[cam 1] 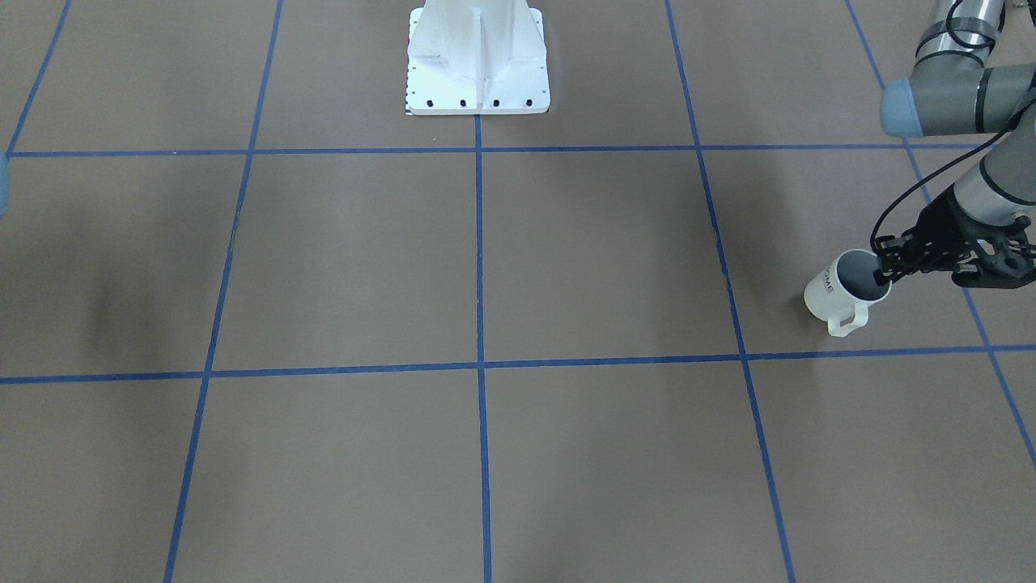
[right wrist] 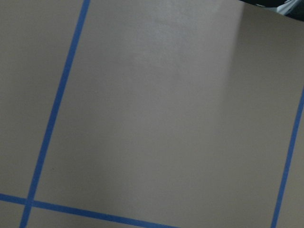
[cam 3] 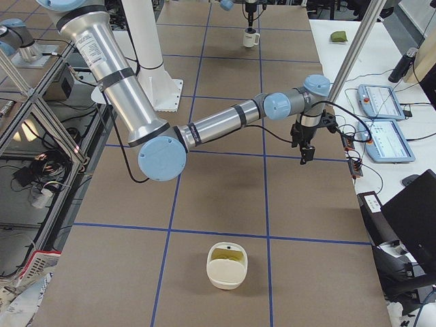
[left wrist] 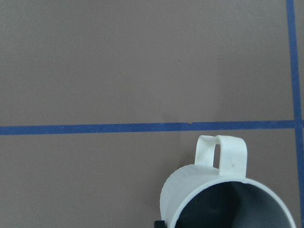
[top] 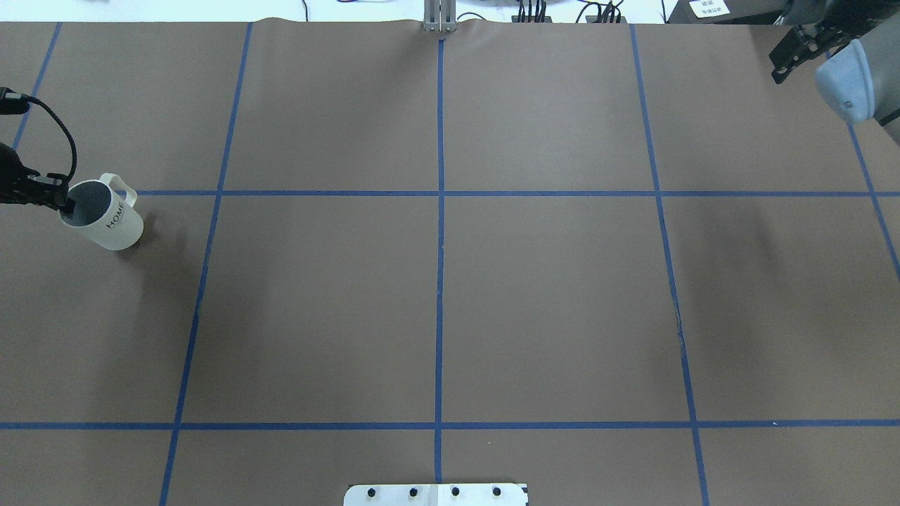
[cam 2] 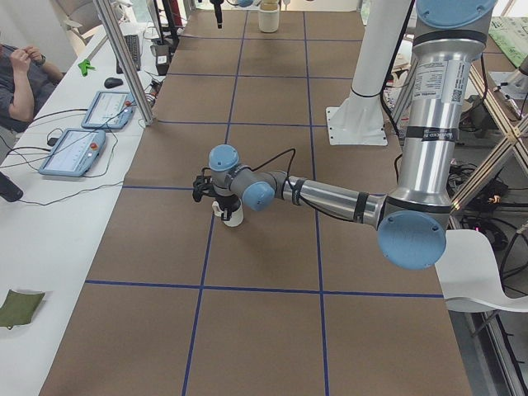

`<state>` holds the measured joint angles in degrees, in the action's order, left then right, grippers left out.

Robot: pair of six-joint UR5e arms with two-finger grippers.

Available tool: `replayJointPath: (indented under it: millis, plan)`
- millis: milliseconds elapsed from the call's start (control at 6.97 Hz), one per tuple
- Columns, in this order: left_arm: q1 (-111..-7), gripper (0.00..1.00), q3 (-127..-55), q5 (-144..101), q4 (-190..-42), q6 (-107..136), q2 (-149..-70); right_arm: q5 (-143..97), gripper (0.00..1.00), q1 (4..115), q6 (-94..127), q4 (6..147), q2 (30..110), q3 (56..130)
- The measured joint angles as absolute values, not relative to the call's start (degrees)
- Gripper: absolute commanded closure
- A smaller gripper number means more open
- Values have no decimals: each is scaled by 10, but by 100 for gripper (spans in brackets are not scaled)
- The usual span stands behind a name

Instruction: Left arm hands cup to right arm to dump lemon

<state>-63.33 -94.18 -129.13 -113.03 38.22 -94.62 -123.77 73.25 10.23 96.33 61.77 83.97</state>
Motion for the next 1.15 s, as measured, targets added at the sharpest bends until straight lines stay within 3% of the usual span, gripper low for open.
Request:
replayJointPath:
  millis: [430, 1148]
  plan:
    - [-648, 0, -946, -1294, -1114, 337, -948, -1249, 0, 743, 95, 966, 637, 843]
    - [-807, 0, -960, -1297, -916, -17, -937, -1289, 0, 796, 12, 962, 719, 860]
